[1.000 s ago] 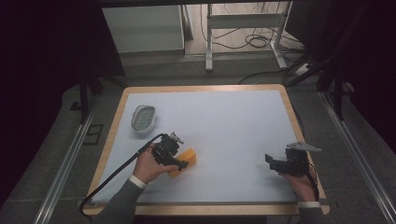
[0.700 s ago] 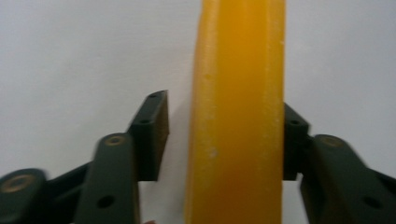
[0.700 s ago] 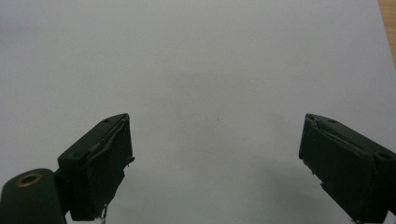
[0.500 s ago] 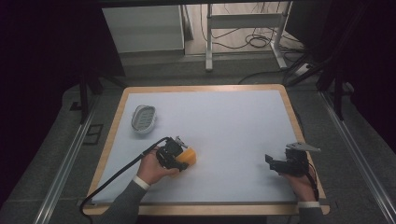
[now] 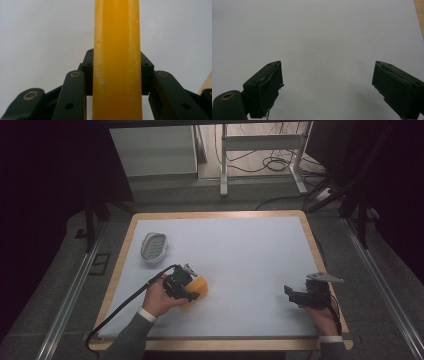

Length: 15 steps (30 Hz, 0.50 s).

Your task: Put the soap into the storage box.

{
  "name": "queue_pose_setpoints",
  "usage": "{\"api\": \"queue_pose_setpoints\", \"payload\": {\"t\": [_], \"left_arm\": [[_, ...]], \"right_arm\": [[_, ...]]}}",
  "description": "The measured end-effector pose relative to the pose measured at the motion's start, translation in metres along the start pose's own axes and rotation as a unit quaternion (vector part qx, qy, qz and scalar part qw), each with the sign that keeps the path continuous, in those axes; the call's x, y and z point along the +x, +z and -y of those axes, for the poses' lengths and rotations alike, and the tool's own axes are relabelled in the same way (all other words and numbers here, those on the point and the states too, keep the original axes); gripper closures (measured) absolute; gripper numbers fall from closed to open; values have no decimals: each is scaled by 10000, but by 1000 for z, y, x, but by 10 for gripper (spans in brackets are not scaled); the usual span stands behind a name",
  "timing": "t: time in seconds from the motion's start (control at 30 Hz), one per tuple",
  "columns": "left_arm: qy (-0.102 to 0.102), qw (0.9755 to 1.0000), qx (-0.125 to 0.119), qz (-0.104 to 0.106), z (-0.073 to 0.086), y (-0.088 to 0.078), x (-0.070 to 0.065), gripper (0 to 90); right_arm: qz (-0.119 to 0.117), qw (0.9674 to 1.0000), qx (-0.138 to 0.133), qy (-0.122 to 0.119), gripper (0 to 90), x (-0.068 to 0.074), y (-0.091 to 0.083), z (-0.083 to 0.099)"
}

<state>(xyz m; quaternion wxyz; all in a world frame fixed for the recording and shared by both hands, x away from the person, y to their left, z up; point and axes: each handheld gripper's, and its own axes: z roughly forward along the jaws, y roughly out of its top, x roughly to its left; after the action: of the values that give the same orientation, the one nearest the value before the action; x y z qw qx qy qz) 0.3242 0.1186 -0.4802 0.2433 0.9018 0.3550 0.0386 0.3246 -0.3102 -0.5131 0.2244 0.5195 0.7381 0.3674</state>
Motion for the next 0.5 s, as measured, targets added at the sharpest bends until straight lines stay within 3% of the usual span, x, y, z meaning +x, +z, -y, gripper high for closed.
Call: {"api": "queue_pose_setpoints", "payload": {"t": [0.3,0.5], "left_arm": [[-62,9998,-180,-74,1,-15,7,608],[-112,9996,-256,-103,2,-23,10,607]], "right_arm": [[28,10000,2,22,95,0,0,0],[-81,9999,-92,63,95,1,-5,-3]]}}
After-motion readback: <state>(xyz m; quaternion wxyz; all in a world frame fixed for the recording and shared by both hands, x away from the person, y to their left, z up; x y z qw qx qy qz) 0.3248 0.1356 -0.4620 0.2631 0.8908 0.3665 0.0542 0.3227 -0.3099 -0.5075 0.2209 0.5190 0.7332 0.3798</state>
